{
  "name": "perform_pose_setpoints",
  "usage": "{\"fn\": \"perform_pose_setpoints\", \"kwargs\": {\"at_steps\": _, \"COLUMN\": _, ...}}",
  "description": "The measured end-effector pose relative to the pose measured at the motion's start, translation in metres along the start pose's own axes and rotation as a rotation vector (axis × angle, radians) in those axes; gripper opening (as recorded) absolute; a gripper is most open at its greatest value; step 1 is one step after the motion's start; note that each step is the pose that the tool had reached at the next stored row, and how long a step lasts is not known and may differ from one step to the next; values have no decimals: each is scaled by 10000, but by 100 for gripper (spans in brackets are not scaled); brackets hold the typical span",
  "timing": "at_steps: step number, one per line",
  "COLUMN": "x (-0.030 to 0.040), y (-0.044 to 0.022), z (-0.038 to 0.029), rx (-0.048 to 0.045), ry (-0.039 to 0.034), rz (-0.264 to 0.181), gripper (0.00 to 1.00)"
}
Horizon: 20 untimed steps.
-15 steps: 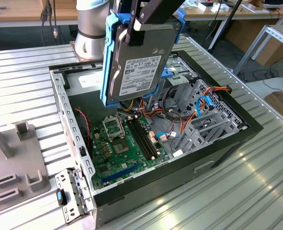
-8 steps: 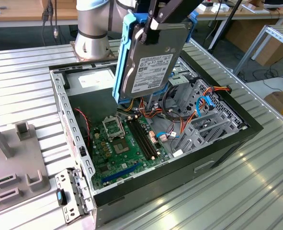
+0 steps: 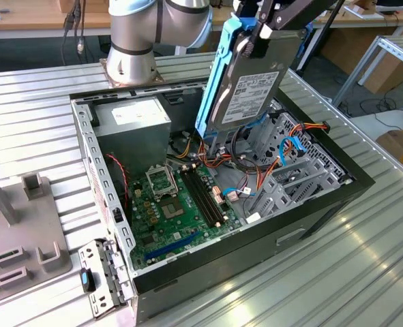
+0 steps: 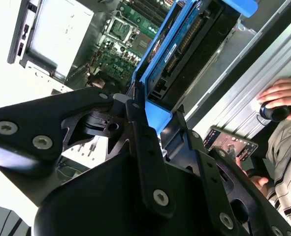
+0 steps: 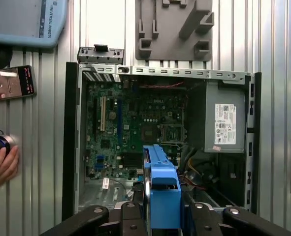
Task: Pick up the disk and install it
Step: 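Pick up the disk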
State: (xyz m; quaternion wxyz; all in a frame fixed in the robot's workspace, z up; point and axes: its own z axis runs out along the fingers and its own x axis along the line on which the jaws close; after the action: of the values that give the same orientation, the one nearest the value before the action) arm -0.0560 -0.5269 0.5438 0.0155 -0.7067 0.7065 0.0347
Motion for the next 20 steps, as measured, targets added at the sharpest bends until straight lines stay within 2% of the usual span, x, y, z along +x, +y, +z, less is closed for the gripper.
{"fn": "perform_pose_setpoints", "kwargs": {"at_steps": 1, "x": -1, "y": -53, "z": -1, "rx": 0, "ry": 0, "rz": 0, "gripper": 36}}
{"fn": "perform_pose_setpoints", "kwargs": {"at_steps": 3, "x": -4, "y": -228, "z": -6, "rx": 0, "ry": 0, "rz": 1, "gripper": 36}}
{"fn": "perform_pose_setpoints", "kwargs": {"at_steps": 6, "x": -5, "y": -347, "z": -9, "rx": 0, "ry": 0, "rz": 0, "gripper": 36}}
{"fn": "perform_pose_setpoints", "kwargs": {"at_steps": 11, "x": -6, "y": -440, "z": -11, "rx": 0, "ry": 0, "rz": 0, "gripper": 36}}
{"fn": "perform_pose_setpoints", "kwargs": {"at_steps": 13, "x": 49, "y": -483, "z": -12, "rx": 0, "ry": 0, "rz": 0, "gripper": 36}}
{"fn": "perform_pose_setpoints", "kwargs": {"at_steps": 17, "x": 229, "y": -514, "z": -24, "rx": 0, "ry": 0, "rz": -1, "gripper": 36}}
{"fn": "perform_pose_setpoints", "kwargs": {"at_steps": 20, "x": 231, "y": -514, "z": -24, "rx": 1, "ry": 0, "rz": 0, "gripper": 36}}
